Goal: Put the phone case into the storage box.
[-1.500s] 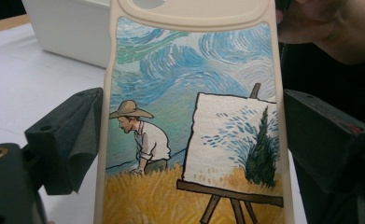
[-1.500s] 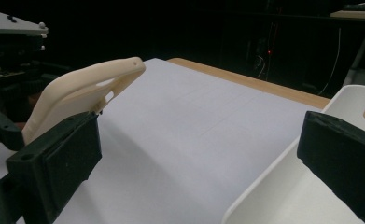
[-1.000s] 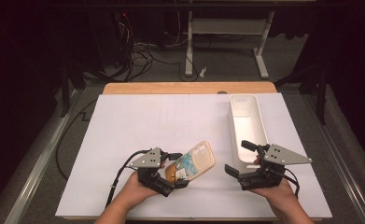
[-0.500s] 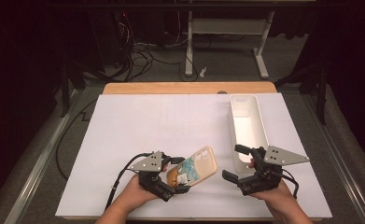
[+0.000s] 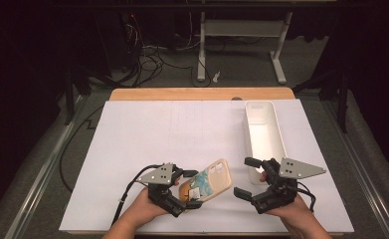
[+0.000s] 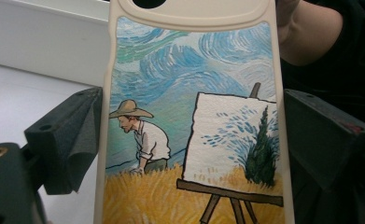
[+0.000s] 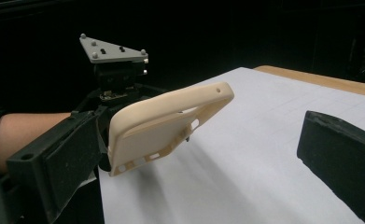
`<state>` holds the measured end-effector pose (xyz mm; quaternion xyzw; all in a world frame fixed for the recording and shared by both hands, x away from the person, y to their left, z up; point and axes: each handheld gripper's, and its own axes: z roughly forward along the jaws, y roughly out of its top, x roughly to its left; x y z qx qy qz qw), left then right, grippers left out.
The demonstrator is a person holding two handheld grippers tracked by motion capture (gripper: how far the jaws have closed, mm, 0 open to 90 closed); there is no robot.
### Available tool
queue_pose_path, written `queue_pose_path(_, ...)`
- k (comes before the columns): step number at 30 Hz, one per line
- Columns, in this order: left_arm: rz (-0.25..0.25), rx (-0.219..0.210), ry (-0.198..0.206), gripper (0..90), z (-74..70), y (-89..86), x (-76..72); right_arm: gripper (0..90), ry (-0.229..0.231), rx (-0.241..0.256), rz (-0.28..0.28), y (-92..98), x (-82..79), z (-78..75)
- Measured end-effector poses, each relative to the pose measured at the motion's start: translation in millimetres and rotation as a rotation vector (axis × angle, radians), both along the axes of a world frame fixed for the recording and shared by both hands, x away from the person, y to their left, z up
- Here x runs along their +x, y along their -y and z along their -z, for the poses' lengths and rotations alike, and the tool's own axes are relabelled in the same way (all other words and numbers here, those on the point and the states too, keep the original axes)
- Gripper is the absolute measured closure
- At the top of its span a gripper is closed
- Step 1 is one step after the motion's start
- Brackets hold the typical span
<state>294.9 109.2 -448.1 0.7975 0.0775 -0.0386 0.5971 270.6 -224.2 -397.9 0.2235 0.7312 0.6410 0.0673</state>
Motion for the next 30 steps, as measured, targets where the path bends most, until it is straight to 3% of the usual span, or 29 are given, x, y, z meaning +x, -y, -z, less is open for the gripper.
queue_pose_path(30,0.109,-0.026,-0.027,11.2,2.3,7.7,-4.3,0.3,0.016,-0.007,-0.119,-23.0,-5.2,3.9)
